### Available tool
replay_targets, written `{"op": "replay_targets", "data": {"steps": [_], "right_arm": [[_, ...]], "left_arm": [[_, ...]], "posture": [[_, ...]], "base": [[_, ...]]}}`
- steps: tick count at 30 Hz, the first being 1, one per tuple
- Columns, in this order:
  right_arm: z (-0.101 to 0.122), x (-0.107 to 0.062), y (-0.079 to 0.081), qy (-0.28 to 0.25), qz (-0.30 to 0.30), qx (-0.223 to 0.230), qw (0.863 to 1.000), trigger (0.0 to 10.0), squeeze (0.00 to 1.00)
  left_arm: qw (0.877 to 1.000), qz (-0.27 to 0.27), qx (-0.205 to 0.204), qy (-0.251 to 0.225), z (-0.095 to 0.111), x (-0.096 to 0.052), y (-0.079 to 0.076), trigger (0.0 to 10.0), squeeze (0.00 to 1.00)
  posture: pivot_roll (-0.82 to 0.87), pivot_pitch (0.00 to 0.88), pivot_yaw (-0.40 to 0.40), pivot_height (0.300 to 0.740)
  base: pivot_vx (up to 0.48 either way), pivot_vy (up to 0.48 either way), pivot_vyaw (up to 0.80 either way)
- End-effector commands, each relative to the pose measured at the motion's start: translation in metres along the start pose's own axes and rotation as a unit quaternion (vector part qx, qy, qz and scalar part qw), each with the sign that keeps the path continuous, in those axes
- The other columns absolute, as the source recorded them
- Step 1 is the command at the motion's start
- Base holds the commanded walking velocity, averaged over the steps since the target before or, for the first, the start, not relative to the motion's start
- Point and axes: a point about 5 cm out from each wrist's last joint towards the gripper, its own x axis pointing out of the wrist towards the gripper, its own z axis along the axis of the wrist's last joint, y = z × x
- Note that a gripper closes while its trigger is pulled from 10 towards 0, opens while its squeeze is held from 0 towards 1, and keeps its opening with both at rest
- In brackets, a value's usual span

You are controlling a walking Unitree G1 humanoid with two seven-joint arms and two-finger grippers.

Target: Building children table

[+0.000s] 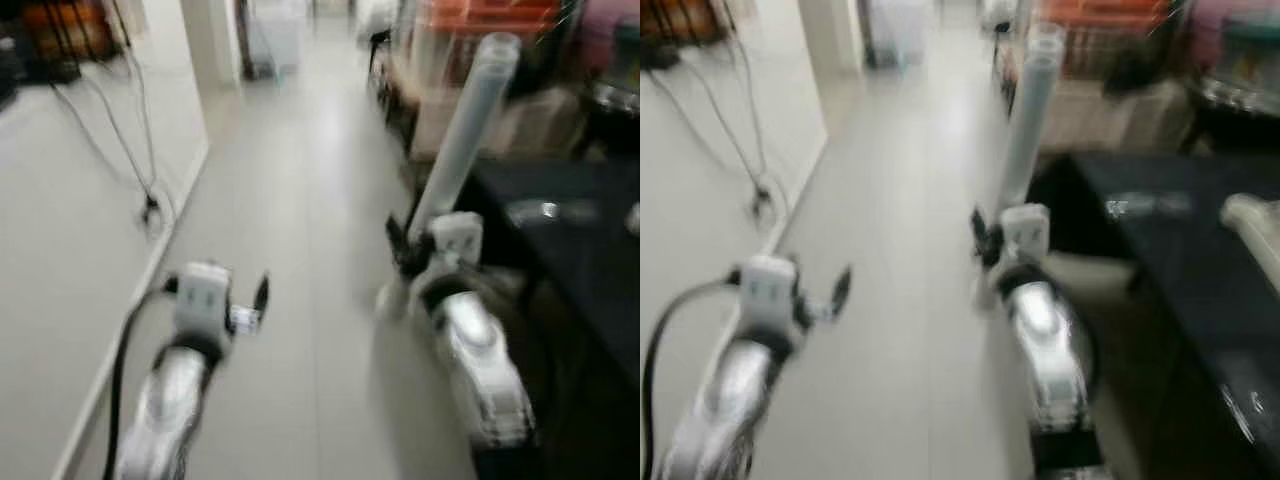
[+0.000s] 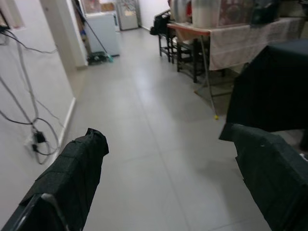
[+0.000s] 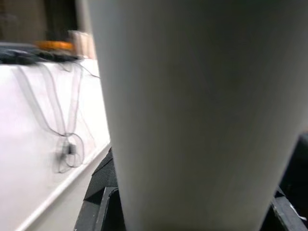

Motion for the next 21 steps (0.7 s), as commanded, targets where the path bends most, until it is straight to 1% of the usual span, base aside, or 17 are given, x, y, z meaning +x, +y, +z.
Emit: {"op": "replay_targets", "data": {"steps": [1,4,21], "right_arm": [[0.0048,0.0015,-0.0037,-0.01,-0.005,-0.006,1.0,10.0,0.0],[0.0047,0.0015,-0.0037,-0.01,-0.006,-0.006,1.0,10.0,0.0],[0.0063,0.0038,-0.0047,-0.013,-0.01,-0.009,1.0,10.0,0.0]], "left_arm": [[1.0,-0.011,-0.002,0.002,-0.0006,0.0002,-0.0033,10.0,0.0],[1.0,-0.013,-0.003,-0.002,0.0,0.0002,-0.0037,10.0,0.0],[1.0,-0.022,-0.001,-0.002,-0.0013,0.0025,-0.0061,10.0,0.0]], "posture": [[0.06,0.0,-0.022,0.74],[0.06,0.0,-0.022,0.74],[0.06,0.0,-0.02,0.74]], "base": [[0.0,0.0,0.0],[0.0,0.0,0.0],[0.0,-0.44,0.0]]}}
